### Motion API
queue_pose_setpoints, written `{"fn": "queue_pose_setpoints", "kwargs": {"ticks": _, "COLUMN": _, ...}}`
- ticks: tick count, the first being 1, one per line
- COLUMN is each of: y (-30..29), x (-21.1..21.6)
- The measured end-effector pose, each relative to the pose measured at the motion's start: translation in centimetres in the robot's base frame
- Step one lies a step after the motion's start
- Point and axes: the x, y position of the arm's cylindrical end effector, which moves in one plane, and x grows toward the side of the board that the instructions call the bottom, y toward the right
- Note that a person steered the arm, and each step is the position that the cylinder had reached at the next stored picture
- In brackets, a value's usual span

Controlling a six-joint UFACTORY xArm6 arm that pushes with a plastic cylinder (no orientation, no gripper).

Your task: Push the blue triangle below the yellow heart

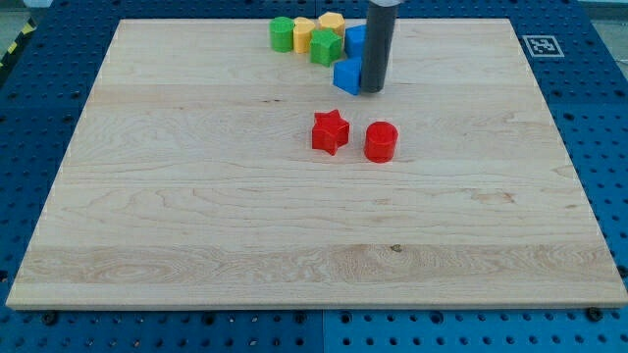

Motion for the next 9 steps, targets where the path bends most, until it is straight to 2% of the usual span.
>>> {"fn": "queue_pose_setpoints", "kwargs": {"ticks": 2, "y": -2.6, "x": 0.0}}
{"fn": "queue_pose_setpoints", "kwargs": {"ticks": 6, "y": -3.5, "x": -0.3}}
{"fn": "queue_pose_setpoints", "kwargs": {"ticks": 9, "y": -6.2, "x": -0.5}}
